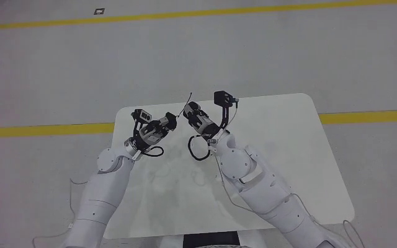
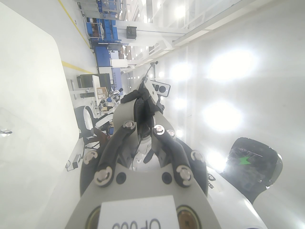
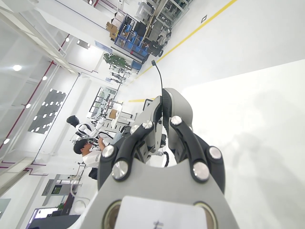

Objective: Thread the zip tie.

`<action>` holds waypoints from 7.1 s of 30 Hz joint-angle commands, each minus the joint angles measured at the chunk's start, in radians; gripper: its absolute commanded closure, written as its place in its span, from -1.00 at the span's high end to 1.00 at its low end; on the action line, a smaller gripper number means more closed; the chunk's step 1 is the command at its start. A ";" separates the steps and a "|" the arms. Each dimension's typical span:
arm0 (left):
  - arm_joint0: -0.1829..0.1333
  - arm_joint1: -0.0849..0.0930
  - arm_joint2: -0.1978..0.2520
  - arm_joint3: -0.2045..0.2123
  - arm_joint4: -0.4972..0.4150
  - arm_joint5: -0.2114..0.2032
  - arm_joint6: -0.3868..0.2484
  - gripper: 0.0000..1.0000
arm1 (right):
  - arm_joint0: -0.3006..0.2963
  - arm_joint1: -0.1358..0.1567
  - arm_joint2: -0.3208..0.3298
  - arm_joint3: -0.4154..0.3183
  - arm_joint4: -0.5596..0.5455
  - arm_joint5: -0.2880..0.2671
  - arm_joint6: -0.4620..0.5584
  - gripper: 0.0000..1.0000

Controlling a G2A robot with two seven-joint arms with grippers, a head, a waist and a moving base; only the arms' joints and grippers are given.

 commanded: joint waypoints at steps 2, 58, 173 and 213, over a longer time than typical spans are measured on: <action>0.000 0.000 0.000 0.000 0.000 0.000 0.000 -1.00 | -0.001 -0.002 0.001 0.002 -0.002 -0.004 -0.002 -1.00; 0.000 0.000 0.000 0.000 0.000 0.000 0.000 -1.00 | -0.034 -0.015 0.025 -0.005 -0.145 -0.114 0.097 1.00; 0.027 0.011 -0.030 0.001 -0.319 0.249 -0.137 -1.00 | 0.049 -0.058 -0.031 -0.009 -0.404 -0.115 0.123 -1.00; 0.027 0.011 -0.030 0.001 -0.319 0.249 -0.137 -1.00 | -0.013 -0.083 -0.030 0.021 -0.318 -0.152 0.050 -1.00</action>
